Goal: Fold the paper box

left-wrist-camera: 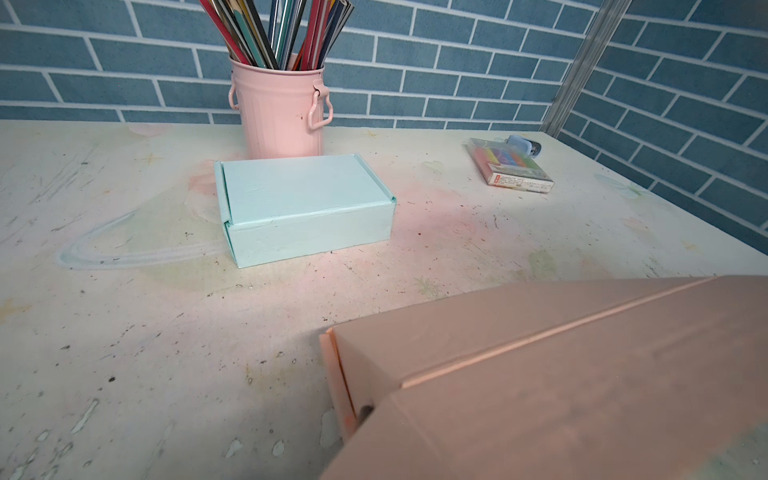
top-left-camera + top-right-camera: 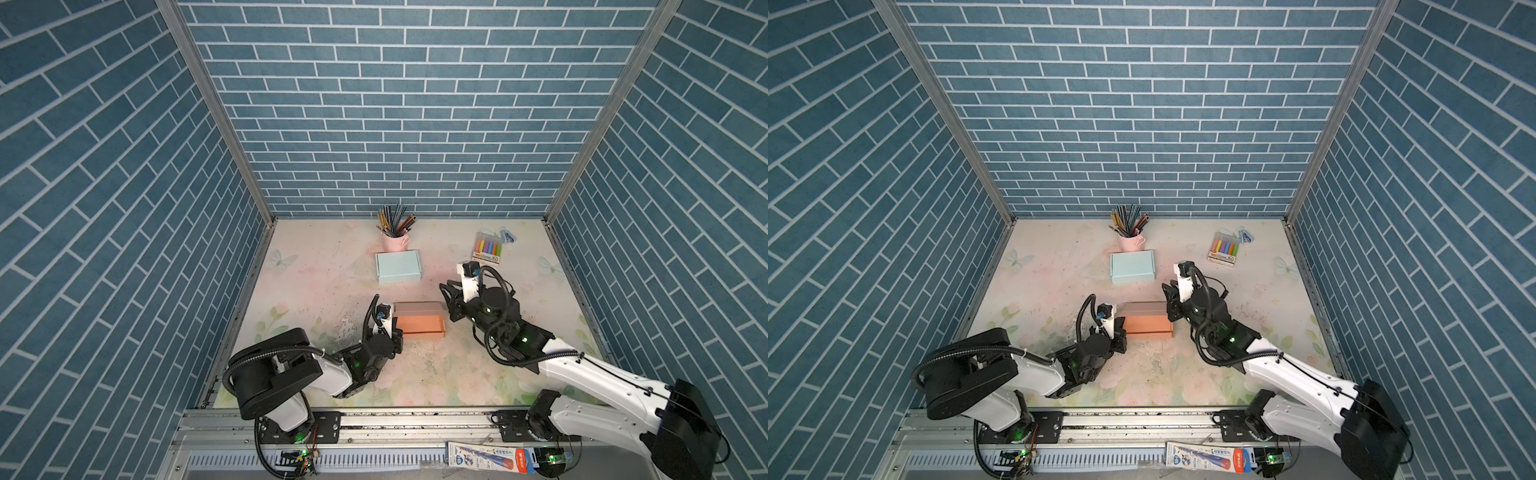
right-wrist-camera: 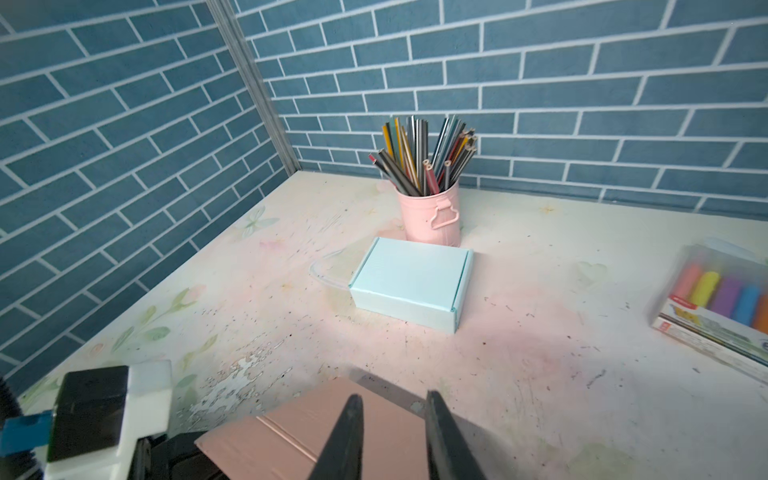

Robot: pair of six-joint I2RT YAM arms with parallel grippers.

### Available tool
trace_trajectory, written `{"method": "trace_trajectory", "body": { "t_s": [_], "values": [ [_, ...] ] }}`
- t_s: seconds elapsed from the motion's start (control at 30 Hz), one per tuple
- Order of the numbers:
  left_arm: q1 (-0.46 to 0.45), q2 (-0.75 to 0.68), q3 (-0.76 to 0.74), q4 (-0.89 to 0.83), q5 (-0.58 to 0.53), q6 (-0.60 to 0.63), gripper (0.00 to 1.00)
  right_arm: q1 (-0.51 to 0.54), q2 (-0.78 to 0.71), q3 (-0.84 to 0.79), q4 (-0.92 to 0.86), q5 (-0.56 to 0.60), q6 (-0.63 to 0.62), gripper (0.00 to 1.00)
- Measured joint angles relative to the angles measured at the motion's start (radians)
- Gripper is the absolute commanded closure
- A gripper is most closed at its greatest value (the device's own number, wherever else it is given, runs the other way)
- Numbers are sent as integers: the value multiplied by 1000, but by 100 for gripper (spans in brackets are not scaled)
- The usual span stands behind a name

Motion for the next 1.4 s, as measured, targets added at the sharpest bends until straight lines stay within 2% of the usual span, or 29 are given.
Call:
{"method": "trace_trajectory", "body": {
  "t_s": [0.23,0.3,0.43,0.6,0.8,0.87,0.93,1.17,1.4],
  "values": [
    [-10,4,4,-7,-6,0,98,0,167,55,-58,-97,11,75],
    [-12,2,4,-10,-5,0,90,0,194,54,-71,-115,11,75],
    [-16,-11,1,-57,43,-13,66,0,221,51,-74,-130,13,76],
    [-25,-59,-15,-120,123,-31,57,0,266,45,-72,-130,18,78],
    [-44,-197,-35,-230,178,-52,33,6,278,-6,-58,-132,18,77],
    [-47,-253,-36,-278,209,-53,21,9,278,-13,-56,-132,18,78],
    [-49,-309,-36,-330,254,-54,15,10,278,-13,-51,-129,18,78],
    [-63,-518,-35,-568,390,-59,13,10,280,-13,-42,-126,18,78],
    [-64,-684,38,-770,412,-26,12,10,297,-14,-31,-125,18,79]
  ]
}}
